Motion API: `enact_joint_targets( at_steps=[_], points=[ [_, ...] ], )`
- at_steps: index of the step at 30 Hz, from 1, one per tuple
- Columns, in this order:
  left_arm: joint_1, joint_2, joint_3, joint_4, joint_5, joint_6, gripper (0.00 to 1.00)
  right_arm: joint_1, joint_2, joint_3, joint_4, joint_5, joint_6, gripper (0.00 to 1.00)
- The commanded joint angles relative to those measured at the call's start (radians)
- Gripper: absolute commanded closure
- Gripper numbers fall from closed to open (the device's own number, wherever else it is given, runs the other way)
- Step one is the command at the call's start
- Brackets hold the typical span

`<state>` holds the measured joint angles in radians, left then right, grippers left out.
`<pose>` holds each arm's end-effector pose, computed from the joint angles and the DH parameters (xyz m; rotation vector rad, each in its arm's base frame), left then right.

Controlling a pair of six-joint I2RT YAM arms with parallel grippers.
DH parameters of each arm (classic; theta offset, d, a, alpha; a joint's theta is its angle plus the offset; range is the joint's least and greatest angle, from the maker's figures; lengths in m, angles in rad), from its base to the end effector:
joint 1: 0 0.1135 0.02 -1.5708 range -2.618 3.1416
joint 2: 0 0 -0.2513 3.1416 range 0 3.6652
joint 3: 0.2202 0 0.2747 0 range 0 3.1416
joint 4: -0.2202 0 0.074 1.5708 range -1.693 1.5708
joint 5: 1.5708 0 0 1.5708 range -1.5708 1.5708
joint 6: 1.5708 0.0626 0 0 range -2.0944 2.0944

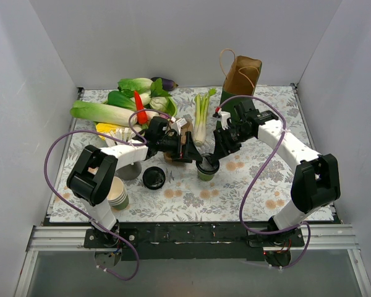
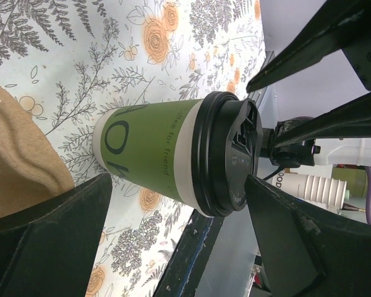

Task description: Pack the takeout coffee

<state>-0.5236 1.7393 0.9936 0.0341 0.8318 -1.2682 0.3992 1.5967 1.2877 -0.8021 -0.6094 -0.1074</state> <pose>0.3127 -0.2340 0.1476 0.4442 -2.5475 1.6061 0.3138 0.1713 0.2280 -0.8482 2.5027 0.9097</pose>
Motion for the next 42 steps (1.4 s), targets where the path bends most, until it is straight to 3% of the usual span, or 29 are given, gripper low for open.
enact_joint_targets(
  at_steps=[1, 12, 18, 26, 42],
  points=[
    [0.007, -0.052, -0.012, 0.035, 0.072, 0.009, 0.1, -0.019, 0.0, 0.064, 0.033, -0.036, -0.005, 0.41],
    [0.01, -0.03, -0.018, 0.012, 0.113, 0.012, 0.12, -0.097, 0.091, 0.01, 0.046, -0.329, -0.083, 0.25],
    [0.019, -0.023, -0.044, 0.027, 0.116, -0.011, 0.14, -0.099, 0.147, 0.001, 0.058, -0.412, -0.109, 0.17],
    [0.043, -0.004, -0.081, 0.084, 0.122, -0.051, 0.18, -0.099, 0.18, -0.031, 0.076, -0.458, -0.107, 0.19],
    [0.047, 0.077, -0.067, 0.116, 0.147, -0.077, 0.24, -0.108, 0.249, -0.083, 0.133, -0.487, -0.115, 0.39]
  ],
)
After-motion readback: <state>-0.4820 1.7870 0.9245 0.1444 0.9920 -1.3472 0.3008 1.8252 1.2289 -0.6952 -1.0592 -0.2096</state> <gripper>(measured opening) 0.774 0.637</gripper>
